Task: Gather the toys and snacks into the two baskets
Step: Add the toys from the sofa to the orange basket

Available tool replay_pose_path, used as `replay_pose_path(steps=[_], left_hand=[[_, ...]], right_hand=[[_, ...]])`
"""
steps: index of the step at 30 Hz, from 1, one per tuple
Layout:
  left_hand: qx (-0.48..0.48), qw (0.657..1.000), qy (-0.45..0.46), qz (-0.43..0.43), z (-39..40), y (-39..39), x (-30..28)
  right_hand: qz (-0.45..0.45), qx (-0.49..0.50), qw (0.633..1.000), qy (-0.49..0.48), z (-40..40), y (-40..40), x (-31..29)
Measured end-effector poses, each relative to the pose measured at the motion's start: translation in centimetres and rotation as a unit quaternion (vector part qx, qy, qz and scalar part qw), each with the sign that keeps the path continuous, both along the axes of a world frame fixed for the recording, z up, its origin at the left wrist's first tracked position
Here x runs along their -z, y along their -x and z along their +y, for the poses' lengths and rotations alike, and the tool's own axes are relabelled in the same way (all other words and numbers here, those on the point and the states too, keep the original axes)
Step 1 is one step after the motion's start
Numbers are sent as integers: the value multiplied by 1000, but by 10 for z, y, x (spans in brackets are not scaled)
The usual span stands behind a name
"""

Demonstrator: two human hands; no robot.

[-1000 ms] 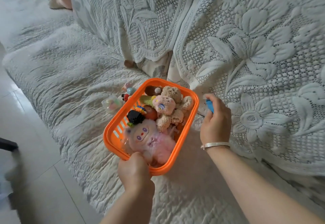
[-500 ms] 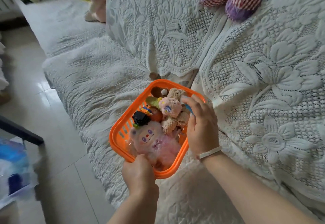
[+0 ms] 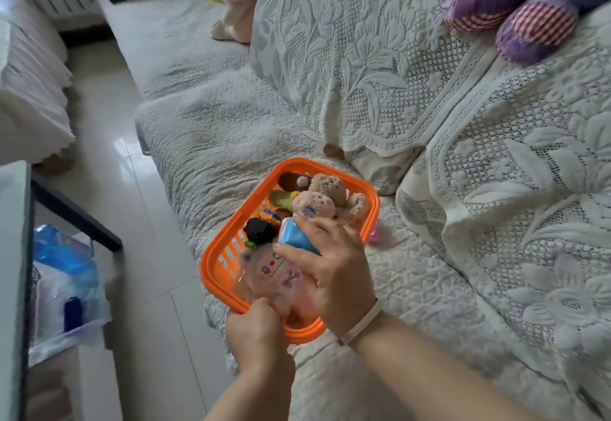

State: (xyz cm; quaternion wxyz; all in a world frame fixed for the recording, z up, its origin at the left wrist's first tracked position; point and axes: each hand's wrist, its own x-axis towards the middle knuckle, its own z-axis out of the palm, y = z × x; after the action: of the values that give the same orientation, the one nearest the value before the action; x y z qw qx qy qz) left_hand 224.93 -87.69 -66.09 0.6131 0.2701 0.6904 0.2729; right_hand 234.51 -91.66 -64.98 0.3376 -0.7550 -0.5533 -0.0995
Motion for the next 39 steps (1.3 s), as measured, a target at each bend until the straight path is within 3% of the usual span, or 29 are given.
replay_pose_path(steps=[2, 4, 6, 8, 12, 16, 19, 27, 31, 35, 39], left_hand=[[-11, 1000, 3, 1, 5, 5, 0], [-29, 1000, 1, 3, 12, 9, 1], [-46, 999, -12, -1, 18, 14, -2], [-63, 998, -21, -1, 27, 21, -3], [-92, 996, -14, 1, 42, 31, -7], [-127, 992, -18, -5, 59, 36, -5], [-152, 988, -28, -10, 72, 31, -3], [-153, 988, -5, -7, 92, -1, 14], [-125, 992, 12, -4, 97, -21, 26], [-103, 995, 17, 6, 104, -35, 41], [-94, 995, 18, 21, 113, -45, 58]], right_hand=[[14, -8, 999, 28, 15, 11, -1], [11, -19, 990, 139, 31, 22, -1], [-5, -50, 955, 292, 43, 29, 3], [3, -82, 930, 357, 53, 33, 10], [19, -107, 955, 275, 72, 43, 15], [56, -88, 984, 142, 81, 41, 17], [49, -64, 992, 102, 85, 28, 20], [32, -4, 992, 123, 99, -25, 56], [40, 108, 988, 107, 97, -62, 74], [79, 206, 959, 177, 86, -101, 105], [116, 294, 907, 280, 65, -127, 149]])
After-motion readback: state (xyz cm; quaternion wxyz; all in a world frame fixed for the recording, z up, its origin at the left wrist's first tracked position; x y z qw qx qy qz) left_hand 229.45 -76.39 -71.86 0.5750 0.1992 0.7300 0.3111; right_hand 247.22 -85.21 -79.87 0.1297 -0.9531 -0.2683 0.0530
